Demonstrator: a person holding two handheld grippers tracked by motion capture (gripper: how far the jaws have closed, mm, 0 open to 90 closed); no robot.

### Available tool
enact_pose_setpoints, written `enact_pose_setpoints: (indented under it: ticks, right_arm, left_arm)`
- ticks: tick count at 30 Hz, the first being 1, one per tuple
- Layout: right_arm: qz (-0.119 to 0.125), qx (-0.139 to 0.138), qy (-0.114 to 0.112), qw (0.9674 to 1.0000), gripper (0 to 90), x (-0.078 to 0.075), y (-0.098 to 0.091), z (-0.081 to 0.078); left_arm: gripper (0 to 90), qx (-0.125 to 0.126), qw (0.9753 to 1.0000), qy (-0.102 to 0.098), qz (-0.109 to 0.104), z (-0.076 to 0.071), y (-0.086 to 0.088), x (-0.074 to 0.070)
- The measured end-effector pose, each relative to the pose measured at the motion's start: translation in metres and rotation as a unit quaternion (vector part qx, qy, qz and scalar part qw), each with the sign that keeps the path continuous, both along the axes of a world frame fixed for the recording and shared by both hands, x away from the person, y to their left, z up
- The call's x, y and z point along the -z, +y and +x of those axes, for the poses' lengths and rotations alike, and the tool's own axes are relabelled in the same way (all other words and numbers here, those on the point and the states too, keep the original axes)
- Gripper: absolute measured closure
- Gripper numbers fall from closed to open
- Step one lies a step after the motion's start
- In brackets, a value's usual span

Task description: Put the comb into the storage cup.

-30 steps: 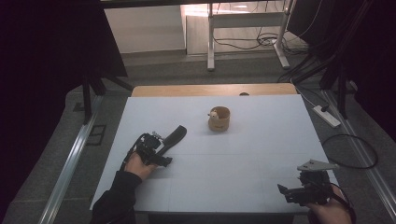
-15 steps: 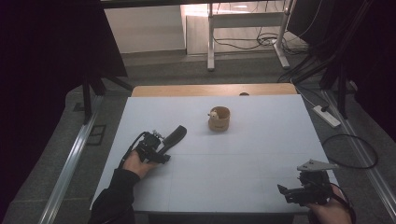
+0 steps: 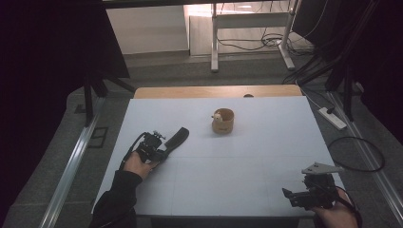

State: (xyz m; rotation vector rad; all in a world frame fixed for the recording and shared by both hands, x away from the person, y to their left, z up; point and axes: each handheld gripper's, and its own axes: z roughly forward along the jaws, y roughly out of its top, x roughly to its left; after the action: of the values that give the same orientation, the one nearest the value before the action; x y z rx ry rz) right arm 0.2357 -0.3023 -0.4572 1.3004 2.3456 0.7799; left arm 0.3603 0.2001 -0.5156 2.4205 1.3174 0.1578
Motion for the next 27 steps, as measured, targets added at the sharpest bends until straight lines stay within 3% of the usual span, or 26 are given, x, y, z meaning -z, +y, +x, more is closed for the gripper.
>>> enact_pose_setpoints:
  ticks: [8, 12, 27]
  right_arm:
    - [0.0, -0.001, 0.0, 1.0, 2.2, 0.0, 0.0, 0.0]
    - [0.0, -0.001, 0.0, 1.0, 2.2, 0.0, 0.0, 0.0]
    - [0.0, -0.001, -0.001, 1.0, 2.2, 0.0, 0.0, 0.0]
  left_arm:
    - [71.8, -0.014, 0.9992, 0.01, -0.037, 0.002, 0.008, 0.001]
    - [71.8, -0.015, 0.9992, 0.009, -0.035, 0.001, 0.008, 0.0]
    - [71.8, -0.015, 0.9981, -0.026, -0.055, -0.006, 0.012, -0.013]
